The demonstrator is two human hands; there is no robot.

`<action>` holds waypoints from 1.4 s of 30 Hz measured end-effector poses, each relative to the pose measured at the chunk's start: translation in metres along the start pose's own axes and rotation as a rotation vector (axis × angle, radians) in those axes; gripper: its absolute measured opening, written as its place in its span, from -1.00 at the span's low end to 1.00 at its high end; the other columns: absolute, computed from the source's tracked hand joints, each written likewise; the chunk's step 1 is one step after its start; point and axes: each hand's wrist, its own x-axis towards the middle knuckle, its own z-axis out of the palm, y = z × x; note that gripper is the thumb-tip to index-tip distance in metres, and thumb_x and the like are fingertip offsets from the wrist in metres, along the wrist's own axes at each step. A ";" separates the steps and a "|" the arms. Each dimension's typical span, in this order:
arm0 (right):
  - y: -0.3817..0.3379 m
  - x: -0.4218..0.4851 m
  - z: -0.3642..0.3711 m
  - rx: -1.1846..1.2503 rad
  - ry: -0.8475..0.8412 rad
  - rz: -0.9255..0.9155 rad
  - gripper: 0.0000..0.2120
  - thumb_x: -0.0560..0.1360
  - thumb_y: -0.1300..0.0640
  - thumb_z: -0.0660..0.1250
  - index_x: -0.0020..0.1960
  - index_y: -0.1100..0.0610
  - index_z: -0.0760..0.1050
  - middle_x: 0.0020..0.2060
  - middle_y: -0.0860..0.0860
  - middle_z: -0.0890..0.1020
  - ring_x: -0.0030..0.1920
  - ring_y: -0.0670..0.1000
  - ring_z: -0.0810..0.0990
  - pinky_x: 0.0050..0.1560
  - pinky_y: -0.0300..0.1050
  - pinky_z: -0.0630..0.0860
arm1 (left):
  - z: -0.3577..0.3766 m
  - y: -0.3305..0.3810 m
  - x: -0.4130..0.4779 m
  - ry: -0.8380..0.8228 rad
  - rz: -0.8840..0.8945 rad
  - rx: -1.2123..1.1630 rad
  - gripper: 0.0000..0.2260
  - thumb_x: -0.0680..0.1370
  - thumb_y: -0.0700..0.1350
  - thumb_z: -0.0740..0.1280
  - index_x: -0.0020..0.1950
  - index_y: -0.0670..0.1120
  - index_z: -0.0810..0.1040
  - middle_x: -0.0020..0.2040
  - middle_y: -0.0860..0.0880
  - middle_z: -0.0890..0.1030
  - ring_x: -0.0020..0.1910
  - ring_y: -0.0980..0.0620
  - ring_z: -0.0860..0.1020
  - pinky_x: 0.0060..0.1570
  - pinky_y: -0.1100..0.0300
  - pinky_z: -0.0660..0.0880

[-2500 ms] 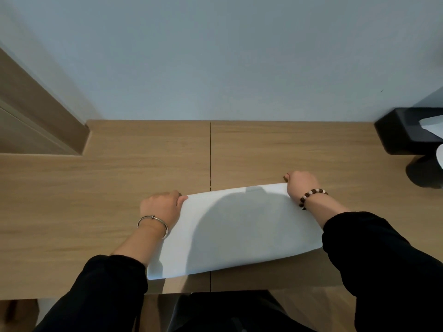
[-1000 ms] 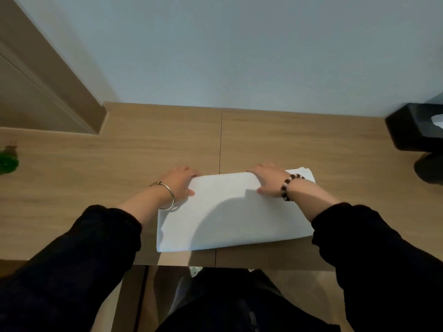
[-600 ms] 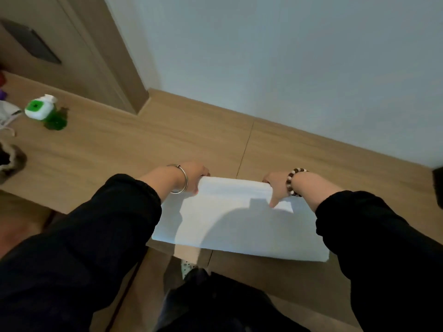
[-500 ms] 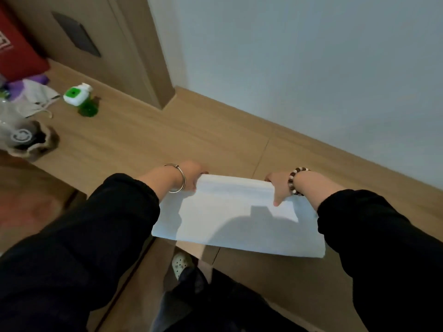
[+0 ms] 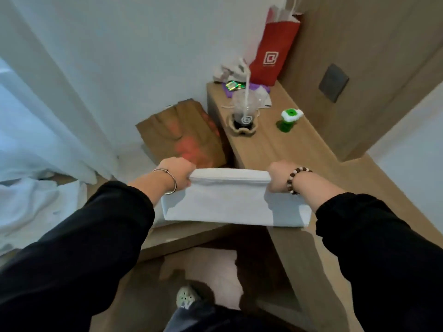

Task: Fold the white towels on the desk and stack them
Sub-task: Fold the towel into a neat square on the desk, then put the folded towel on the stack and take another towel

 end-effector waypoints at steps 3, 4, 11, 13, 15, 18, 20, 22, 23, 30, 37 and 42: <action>-0.089 0.052 -0.025 -0.151 0.086 -0.154 -0.92 0.45 0.17 0.24 -0.20 0.11 0.48 -0.27 0.06 0.57 -0.30 0.06 0.55 -0.36 -0.14 0.49 | 0.030 -0.086 -0.039 0.002 -0.172 -0.071 -0.80 0.49 -0.02 0.33 0.09 0.01 0.51 0.05 -0.06 0.60 0.07 -0.12 0.56 -0.11 0.12 0.44; -0.119 0.067 -0.030 -0.192 0.113 -0.203 -0.91 0.45 0.19 0.22 -0.18 0.09 0.48 -0.25 0.04 0.57 -0.28 0.06 0.55 -0.34 -0.12 0.49 | 0.043 -0.112 -0.054 0.004 -0.230 -0.091 -0.81 0.49 -0.01 0.33 0.09 0.03 0.50 0.05 -0.05 0.60 0.07 -0.11 0.56 -0.10 0.12 0.45; -0.316 0.137 -0.028 -0.351 0.150 -0.525 -0.90 0.45 0.18 0.20 -0.19 0.04 0.46 -0.27 -0.02 0.54 -0.28 0.05 0.52 -0.38 -0.19 0.32 | 0.131 -0.239 -0.173 -0.087 -0.580 -0.191 -0.75 0.54 0.00 0.27 0.19 -0.01 0.43 0.12 -0.09 0.56 0.11 -0.12 0.52 -0.01 0.08 0.42; -0.361 0.151 -0.021 -0.378 0.130 -0.605 -0.90 0.44 0.18 0.20 -0.17 0.05 0.49 -0.26 0.00 0.56 -0.25 0.08 0.52 -0.32 -0.17 0.36 | 0.153 -0.257 -0.208 -0.101 -0.672 -0.197 -0.75 0.55 0.00 0.24 0.22 0.02 0.42 0.13 -0.08 0.56 0.11 -0.12 0.53 -0.02 0.08 0.42; -0.401 0.162 -0.014 -0.413 0.111 -0.681 -0.90 0.44 0.18 0.20 -0.16 0.06 0.49 -0.23 0.02 0.58 -0.24 0.09 0.53 -0.29 -0.15 0.41 | 0.172 -0.269 -0.239 -0.080 -0.767 -0.218 -0.77 0.53 -0.01 0.24 0.17 0.03 0.44 0.09 -0.07 0.58 0.07 -0.13 0.55 -0.10 0.09 0.43; -0.451 0.176 -0.003 -0.454 0.134 -0.779 -0.90 0.44 0.19 0.20 -0.11 0.08 0.49 -0.14 0.06 0.59 -0.15 0.12 0.54 -0.27 -0.12 0.42 | 0.200 -0.279 -0.275 -0.085 -0.876 -0.281 -0.78 0.52 0.01 0.25 0.15 0.03 0.44 0.05 -0.04 0.60 0.06 -0.11 0.56 -0.19 0.12 0.36; -0.477 0.188 0.005 -0.491 0.184 -0.854 -0.87 0.46 0.20 0.21 -0.04 0.07 0.49 -0.06 0.06 0.55 -0.01 0.13 0.52 -0.24 -0.11 0.35 | 0.220 -0.285 -0.293 -0.087 -0.932 -0.313 -0.78 0.52 0.03 0.25 0.14 0.02 0.43 0.04 -0.02 0.60 0.05 -0.09 0.55 -0.19 0.11 0.38; -0.500 0.204 0.015 -0.529 0.196 -0.906 -0.84 0.47 0.21 0.22 0.02 0.07 0.47 -0.01 0.06 0.50 0.06 0.11 0.46 -0.21 -0.10 0.33 | 0.242 -0.290 -0.301 -0.089 -0.968 -0.325 -0.78 0.52 0.03 0.26 0.13 0.00 0.41 0.03 -0.01 0.59 0.06 -0.07 0.53 -0.21 0.11 0.36; -0.511 0.212 0.021 -0.549 0.190 -0.922 -0.84 0.47 0.21 0.24 0.04 0.08 0.46 0.00 0.06 0.48 0.07 0.10 0.44 -0.20 -0.09 0.33 | 0.252 -0.292 -0.303 -0.098 -0.989 -0.334 -0.78 0.52 0.02 0.26 0.12 0.00 0.41 0.04 0.00 0.59 0.07 -0.06 0.52 -0.22 0.12 0.34; -0.587 0.306 0.055 -0.683 0.084 -1.012 -0.73 0.42 0.24 0.32 0.09 0.12 0.38 0.05 0.07 0.44 0.07 0.10 0.42 -0.16 -0.09 0.33 | 0.318 -0.332 -0.275 -0.194 -1.083 -0.475 -0.81 0.48 -0.12 0.27 0.07 -0.02 0.38 0.04 0.01 0.52 0.04 -0.03 0.49 -0.22 0.13 0.33; -0.626 0.419 0.082 -0.541 0.282 -1.185 -0.63 0.08 0.49 0.45 -0.18 0.26 0.47 -0.25 0.20 0.51 -0.27 0.21 0.50 -0.33 -0.02 0.41 | 0.390 -0.383 -0.204 0.008 -1.077 -0.504 -0.64 0.23 -0.33 0.47 -0.03 -0.18 0.49 -0.10 -0.15 0.49 -0.16 -0.15 0.49 -0.42 0.09 0.39; -0.623 0.490 0.141 -0.643 0.340 -1.235 -0.68 0.09 0.45 0.53 -0.22 0.27 0.52 -0.31 0.20 0.53 -0.32 0.20 0.54 -0.30 -0.01 0.48 | 0.470 -0.371 -0.156 0.034 -0.921 -0.391 -0.61 -0.02 -0.37 0.53 -0.24 -0.22 0.56 -0.28 -0.20 0.54 -0.36 -0.17 0.53 -0.44 0.10 0.44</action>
